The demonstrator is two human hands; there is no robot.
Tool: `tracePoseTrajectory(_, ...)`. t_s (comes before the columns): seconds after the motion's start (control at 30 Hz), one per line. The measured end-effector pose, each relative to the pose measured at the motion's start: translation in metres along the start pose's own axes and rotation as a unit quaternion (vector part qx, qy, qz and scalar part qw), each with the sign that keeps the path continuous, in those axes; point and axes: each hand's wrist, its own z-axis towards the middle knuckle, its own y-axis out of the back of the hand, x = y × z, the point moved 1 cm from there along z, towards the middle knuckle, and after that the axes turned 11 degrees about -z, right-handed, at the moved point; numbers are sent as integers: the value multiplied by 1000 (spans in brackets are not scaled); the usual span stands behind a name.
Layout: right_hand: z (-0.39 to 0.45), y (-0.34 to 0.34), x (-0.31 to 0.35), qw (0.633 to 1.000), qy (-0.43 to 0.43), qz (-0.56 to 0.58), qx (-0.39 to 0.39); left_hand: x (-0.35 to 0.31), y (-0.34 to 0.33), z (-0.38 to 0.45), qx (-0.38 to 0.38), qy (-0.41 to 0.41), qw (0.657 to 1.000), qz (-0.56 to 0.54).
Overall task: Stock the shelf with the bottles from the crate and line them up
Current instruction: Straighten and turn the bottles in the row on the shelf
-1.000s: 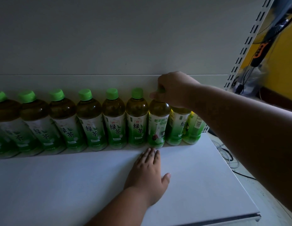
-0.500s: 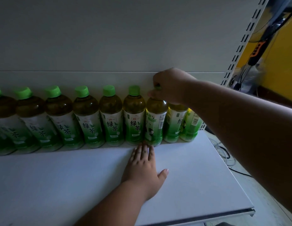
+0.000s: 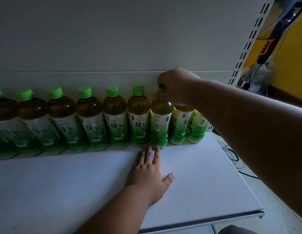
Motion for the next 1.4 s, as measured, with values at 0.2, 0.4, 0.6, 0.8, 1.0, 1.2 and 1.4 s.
tracePoseTrajectory(0.2, 1, 7, -4, 994, 83, 34, 60, -1, 2, -1, -7, 2, 1000, -5)
tracePoseTrajectory(0.4, 5, 5, -1, 1000, 21, -20, 11, -1, 2, -1, -11, -3, 1000, -14)
tracePoseTrajectory(0.6, 2, 6, -6, 997, 68, 14, 42, -1, 2, -1, -13, -4, 1000, -11)
tracePoseTrajectory(0.8, 4, 5, -6, 996, 79, 24, 36, -1, 1, 1, -12, 1, 1000, -8)
tracePoseTrajectory(1.0, 1, 4, -6, 998, 60, 26, -2, 0, -1, 4, -5, 9, 1000, -6)
tracePoseTrajectory(1.2, -1, 0, -7, 998, 59, 22, -22, 1, -1, 7, -4, 9, 1000, -17)
tracePoseTrajectory(1.4, 2, -4, -6, 998, 56, 16, -20, 0, -1, 6, 2, 10, 1000, -6)
